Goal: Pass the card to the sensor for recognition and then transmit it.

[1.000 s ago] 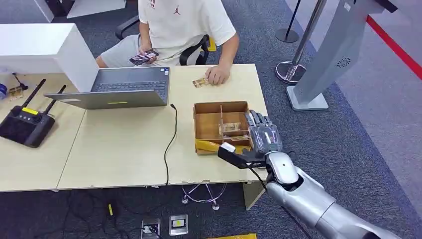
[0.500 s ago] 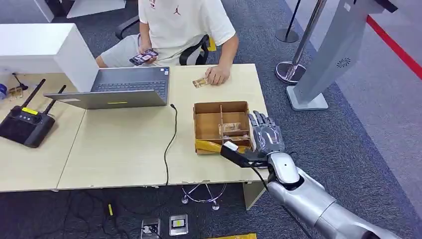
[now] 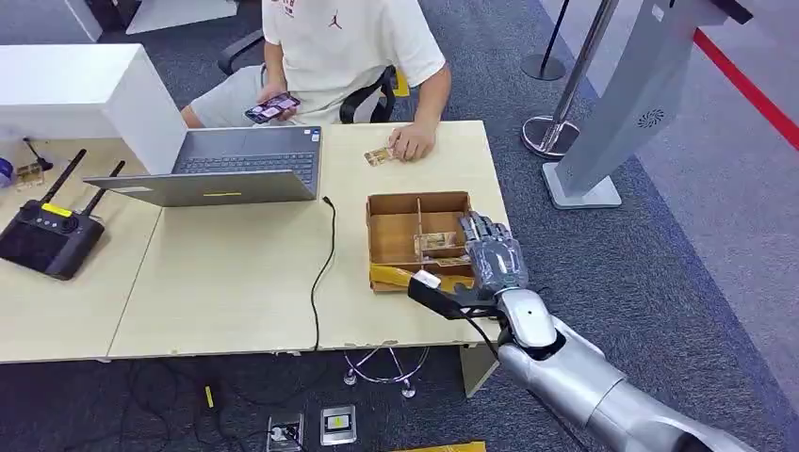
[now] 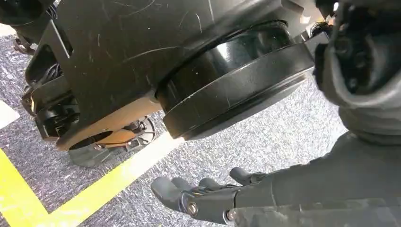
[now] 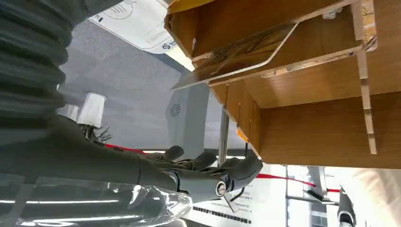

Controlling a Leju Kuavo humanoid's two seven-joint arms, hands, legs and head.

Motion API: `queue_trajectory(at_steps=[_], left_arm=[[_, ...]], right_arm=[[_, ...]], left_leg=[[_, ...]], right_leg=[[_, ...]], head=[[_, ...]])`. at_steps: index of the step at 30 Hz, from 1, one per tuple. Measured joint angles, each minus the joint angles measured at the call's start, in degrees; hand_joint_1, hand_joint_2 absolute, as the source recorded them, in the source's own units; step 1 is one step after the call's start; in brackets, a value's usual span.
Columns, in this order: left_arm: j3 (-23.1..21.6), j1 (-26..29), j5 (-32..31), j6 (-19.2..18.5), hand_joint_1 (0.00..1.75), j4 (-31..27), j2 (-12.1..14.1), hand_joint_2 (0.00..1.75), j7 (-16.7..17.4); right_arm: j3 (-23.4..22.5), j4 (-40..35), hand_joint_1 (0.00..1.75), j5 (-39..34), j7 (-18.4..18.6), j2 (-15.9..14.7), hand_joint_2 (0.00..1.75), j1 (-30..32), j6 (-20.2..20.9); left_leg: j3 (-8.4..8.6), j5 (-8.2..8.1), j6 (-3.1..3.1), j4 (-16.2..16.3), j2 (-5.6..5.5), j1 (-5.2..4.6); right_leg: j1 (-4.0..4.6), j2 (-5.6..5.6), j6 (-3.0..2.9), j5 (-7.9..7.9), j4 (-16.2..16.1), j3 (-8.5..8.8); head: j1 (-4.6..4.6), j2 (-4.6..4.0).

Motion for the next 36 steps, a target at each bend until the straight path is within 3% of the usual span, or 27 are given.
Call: queue_trajectory(at_steps=[22,23,24,25,36], left_arm=[[0.0,-0.3,0.4,0.0,0.0,0.5,-0.1,0.0,0.3],[-0.1,-0.3,0.4,0.0,0.0,0.5,-0.1,0.0,0.3],[-0.1,-0.3,0.5,0.0,0.0,0.5,-0.1,0.0,0.3],[0.0,-0.3,0.6,0.0,0.0,0.6,-0.1,0.0,0.3],[0.0,-0.3,0.9,0.0,0.0,0.9,-0.2,0.0,-0.2]], right_arm=[[1.2,1.3,0.0,0.0,-2.1,1.4,1.75,-0.9,-0.4],[1.2,1.4,0.31,-0.1,-2.2,1.6,1.75,-1.0,-0.5],[1.3,1.5,0.31,-0.2,-2.4,1.7,1.75,-1.1,-0.5],[1.3,1.6,1.75,-0.2,-2.7,1.9,1.75,-1.2,-0.5],[1.7,2.7,1.75,-1.9,-3.8,2.8,1.75,-1.9,0.1]], left_leg=[[0.0,0.0,0.0,0.0,0.0,0.0],[0.01,0.0,0.0,0.0,0.0,0.0],[0.01,0.0,0.0,0.0,0.0,0.0],[0.01,0.0,0.0,0.0,0.0,0.0],[0.0,0.0,0.0,0.0,0.0,0.0]], right_leg=[[0.0,0.0,0.0,0.0,0.0,0.0],[0.0,0.0,0.0,0.0,0.0,0.0],[0.0,0.0,0.0,0.0,0.0,0.0],[0.0,0.01,0.0,0.0,0.0,0.0],[0.0,0.0,0.0,0.0,0.0,0.0]], head=[[0.0,0.0],[0.0,0.0],[0.0,0.0],[0.0,0.0],[0.0,0.0]])
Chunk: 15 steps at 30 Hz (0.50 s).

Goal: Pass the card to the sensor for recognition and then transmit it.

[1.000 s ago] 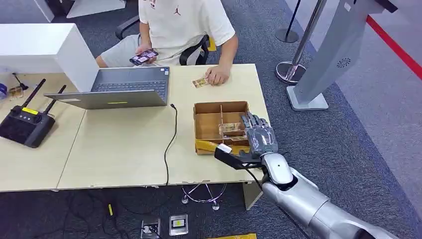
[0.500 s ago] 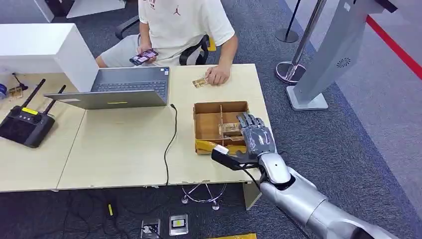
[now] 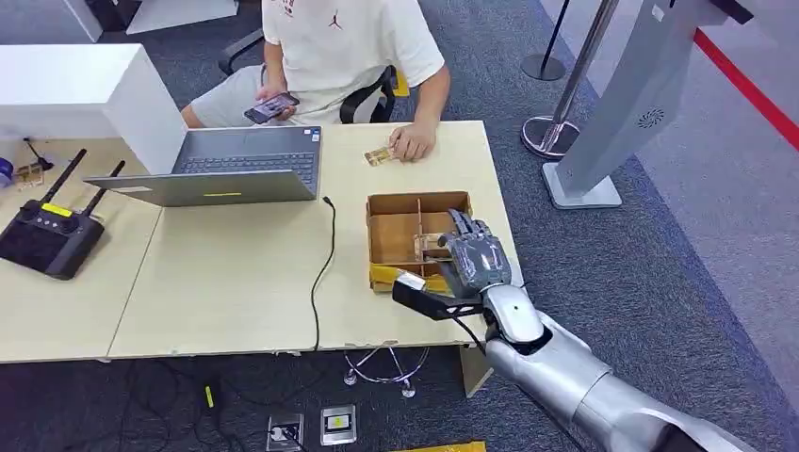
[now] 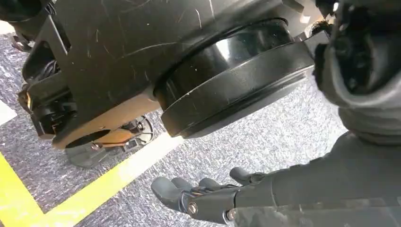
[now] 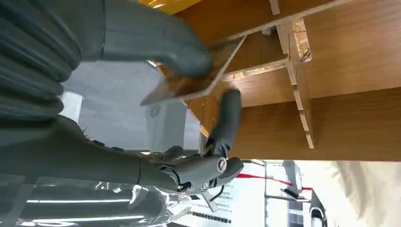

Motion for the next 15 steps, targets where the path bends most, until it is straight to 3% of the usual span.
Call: queue_trajectory(at_steps=[15], left_arm=[[0.2,0.0,-1.7,0.0,0.0,0.5,-0.2,0.0,-0.7]], right_arm=[[0.8,0.6,1.75,-1.1,0.0,0.3,1.75,-0.6,0.5]], left_leg=[[0.01,0.0,0.0,0.0,0.0,0.0]], right_leg=[[0.0,0.01,0.0,0.0,0.0,0.0]], head=[[0.0,0.0]])
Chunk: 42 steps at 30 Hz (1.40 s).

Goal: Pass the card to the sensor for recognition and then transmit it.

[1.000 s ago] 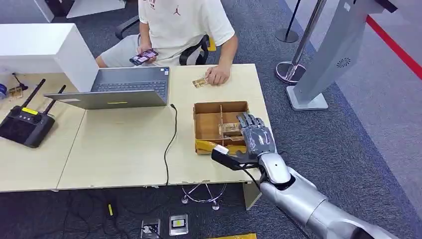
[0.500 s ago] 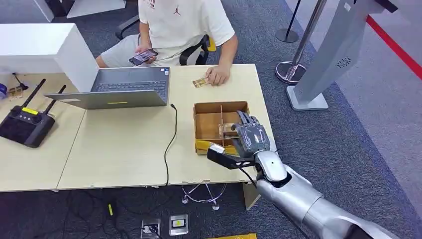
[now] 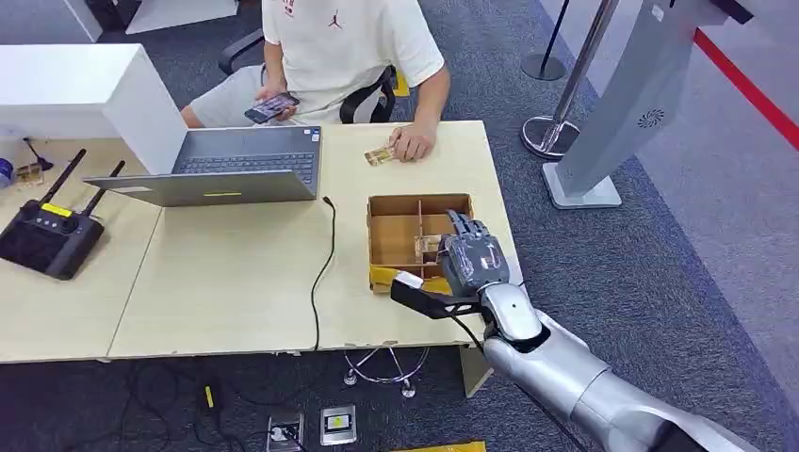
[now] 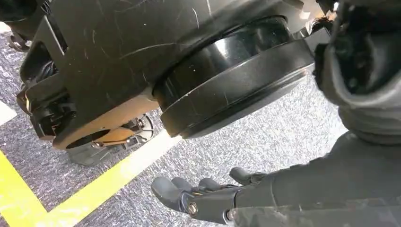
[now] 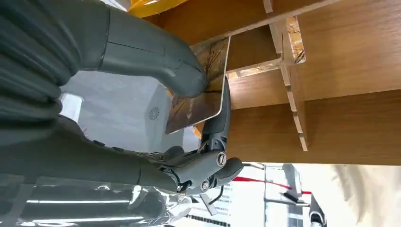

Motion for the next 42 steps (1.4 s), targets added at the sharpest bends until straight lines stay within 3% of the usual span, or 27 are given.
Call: queue_trajectory(at_steps=[10,21,32,42], left_arm=[[0.0,0.1,-0.7,0.0,0.0,0.0,0.0,0.0,0.0],[0.3,0.1,-4.7,0.0,0.0,0.0,-0.2,0.0,0.0],[0.3,0.5,-2.9,0.0,0.0,-0.2,-0.3,0.0,0.5],[-0.5,0.4,-2.3,0.0,0.0,-1.0,0.0,0.0,2.8]], right_arm=[[0.0,0.2,1.75,-0.2,0.0,0.0,1.75,0.0,-0.4],[0.0,-1.4,1.75,4.5,1.1,-0.2,1.75,-2.1,-5.9],[-0.4,-11.3,1.75,9.6,3.2,-2.0,1.75,-10.3,-0.6],[0.1,-11.3,1.75,7.9,2.9,-2.0,1.75,-15.5,4.8]], left_leg=[[0.01,0.0,0.0,0.0,0.0,0.0],[0.01,0.0,0.0,0.0,0.02,0.0],[0.04,0.01,0.0,0.0,0.03,0.0],[0.01,0.01,0.0,0.0,0.01,0.0]], right_leg=[[0.0,0.0,0.0,0.0,0.0,0.0],[0.0,0.02,0.0,0.01,0.0,-0.01],[0.0,0.02,-0.01,0.01,0.0,0.0],[0.0,0.0,-0.01,0.01,0.0,0.01]], head=[[0.0,0.0],[0.0,0.0],[0.0,0.0],[0.0,0.0]])
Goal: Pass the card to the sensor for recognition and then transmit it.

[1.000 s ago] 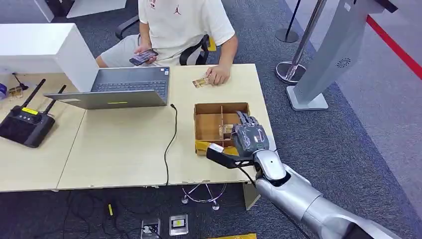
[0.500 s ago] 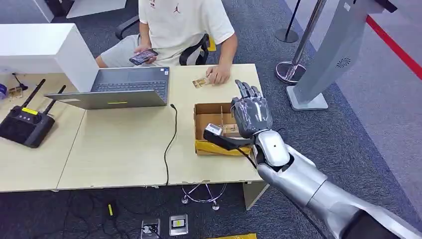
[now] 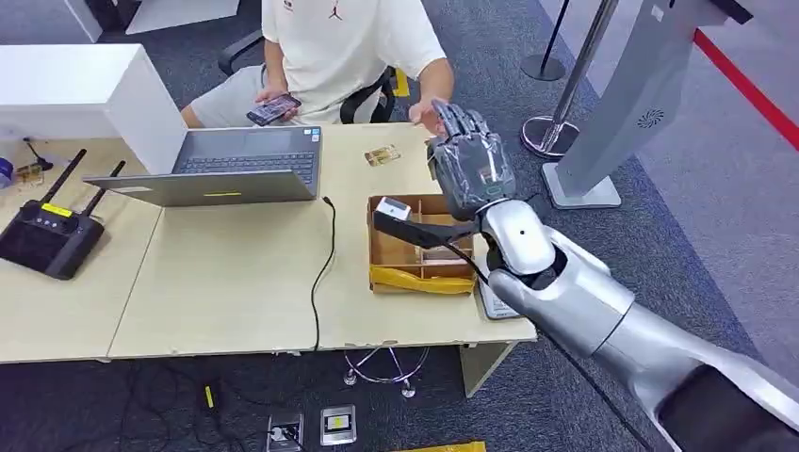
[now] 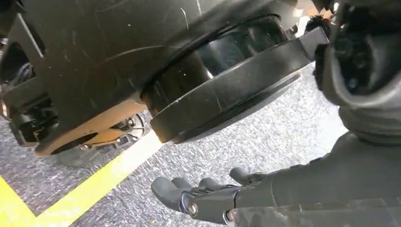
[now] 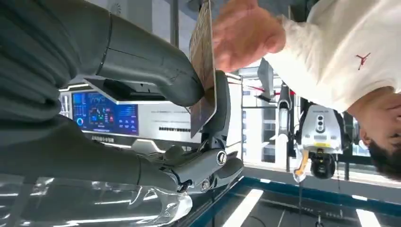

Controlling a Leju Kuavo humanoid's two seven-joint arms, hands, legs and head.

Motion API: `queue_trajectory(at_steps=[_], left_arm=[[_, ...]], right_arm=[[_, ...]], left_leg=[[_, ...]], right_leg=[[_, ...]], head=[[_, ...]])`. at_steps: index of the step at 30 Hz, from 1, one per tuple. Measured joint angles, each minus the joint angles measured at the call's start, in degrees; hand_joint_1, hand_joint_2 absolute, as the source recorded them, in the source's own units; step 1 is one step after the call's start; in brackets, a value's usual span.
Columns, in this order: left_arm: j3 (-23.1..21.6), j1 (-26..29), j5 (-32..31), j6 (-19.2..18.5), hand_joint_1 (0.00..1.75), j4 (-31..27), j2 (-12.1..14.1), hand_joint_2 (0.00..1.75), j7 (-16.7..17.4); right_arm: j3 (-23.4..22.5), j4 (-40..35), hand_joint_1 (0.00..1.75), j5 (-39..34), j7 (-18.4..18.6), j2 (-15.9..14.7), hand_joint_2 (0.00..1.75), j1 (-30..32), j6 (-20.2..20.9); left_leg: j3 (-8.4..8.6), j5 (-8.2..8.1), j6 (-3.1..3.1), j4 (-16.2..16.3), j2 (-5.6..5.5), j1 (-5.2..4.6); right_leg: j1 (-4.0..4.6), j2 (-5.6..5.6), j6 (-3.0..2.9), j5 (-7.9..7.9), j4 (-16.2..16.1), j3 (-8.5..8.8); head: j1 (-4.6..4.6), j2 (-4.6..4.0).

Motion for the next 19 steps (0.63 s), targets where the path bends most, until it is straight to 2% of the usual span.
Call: queue_trajectory(at_steps=[12,19], left_arm=[[-4.3,-0.5,0.4,0.0,0.0,-2.2,1.1,0.0,3.7],[-6.7,-1.2,1.1,0.0,0.0,-2.7,1.8,0.0,4.5]], right_arm=[[1.8,11.9,1.75,-3.0,-1.2,2.7,1.75,-4.5,1.3],[3.2,17.2,1.75,-2.7,-1.4,3.8,1.75,-5.4,1.2]], left_leg=[[-0.02,0.0,0.0,0.0,-0.03,0.0],[-0.01,0.0,0.0,0.0,-0.02,0.0]], right_leg=[[0.0,-0.02,0.0,0.0,0.0,0.0],[0.0,0.0,0.0,0.0,0.0,0.0]], head=[[0.0,0.0],[0.0,0.0]])
